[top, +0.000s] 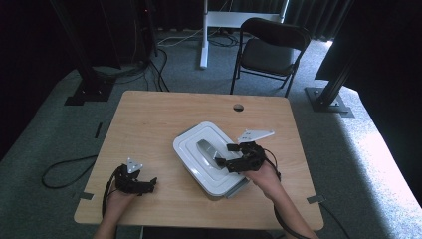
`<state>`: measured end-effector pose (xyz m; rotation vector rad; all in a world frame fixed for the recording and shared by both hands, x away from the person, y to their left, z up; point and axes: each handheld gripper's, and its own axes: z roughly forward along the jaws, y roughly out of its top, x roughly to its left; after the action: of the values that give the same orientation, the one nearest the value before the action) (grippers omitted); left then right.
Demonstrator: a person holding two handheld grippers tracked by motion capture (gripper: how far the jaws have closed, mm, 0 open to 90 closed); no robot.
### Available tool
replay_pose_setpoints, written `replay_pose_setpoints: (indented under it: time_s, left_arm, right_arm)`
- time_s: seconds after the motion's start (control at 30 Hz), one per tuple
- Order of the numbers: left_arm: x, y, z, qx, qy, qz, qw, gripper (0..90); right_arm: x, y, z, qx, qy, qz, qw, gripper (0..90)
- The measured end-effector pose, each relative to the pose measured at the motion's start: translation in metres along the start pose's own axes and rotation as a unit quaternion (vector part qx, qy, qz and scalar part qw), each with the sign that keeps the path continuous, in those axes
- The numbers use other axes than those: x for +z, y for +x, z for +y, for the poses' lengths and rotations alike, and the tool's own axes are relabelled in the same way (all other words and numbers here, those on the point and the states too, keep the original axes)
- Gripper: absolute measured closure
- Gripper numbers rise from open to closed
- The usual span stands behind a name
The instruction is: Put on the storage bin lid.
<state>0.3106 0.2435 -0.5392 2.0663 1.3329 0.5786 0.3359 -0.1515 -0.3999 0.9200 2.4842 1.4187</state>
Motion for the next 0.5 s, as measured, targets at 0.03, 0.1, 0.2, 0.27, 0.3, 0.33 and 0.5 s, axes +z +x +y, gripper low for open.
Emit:
replay_pose_setpoints:
  time_s: [0.03, 0.1, 0.2, 0.27, 0.3, 0.33, 0.5]
  left_arm:
    - [-0.001, -0.001, 0.001, 0.0, -0.005, 0.001, 1.0, 1.1]
    - [-0.004, -0.004, 0.006, -0.006, -0.016, 0.008, 0.9998, 1.2]
    - [-0.006, -0.011, 0.011, -0.014, -0.025, 0.004, 0.9996, 1.1]
    - [-0.005, -0.016, 0.014, -0.009, -0.029, 0.006, 0.9995, 1.1]
    - [-0.004, -0.018, 0.015, -0.009, -0.03, 0.008, 0.9995, 1.1]
    - [-0.003, -0.02, 0.016, -0.01, -0.031, 0.006, 0.9995, 1.1]
    - [0.002, -0.034, 0.023, -0.001, -0.042, 0.001, 0.9991, 1.1]
  right_arm:
    - [-0.003, -0.003, 0.002, -0.004, -0.005, -0.006, 1.0, 12.5]
    - [-0.009, -0.011, 0.004, 0.007, -0.031, -0.033, 0.999, 14.3]
    - [-0.016, -0.031, 0.006, 0.004, -0.065, -0.082, 0.9945, 13.0]
    - [-0.018, -0.048, 0.005, 0.014, -0.074, -0.116, 0.9904, 12.9]
    - [-0.018, -0.058, 0.002, 0.026, -0.074, -0.133, 0.988, 12.9]
    - [-0.017, -0.064, 0.0, 0.031, -0.076, -0.148, 0.9855, 12.9]
    - [-0.003, -0.102, -0.022, 0.06, -0.056, -0.18, 0.9803, 12.9]
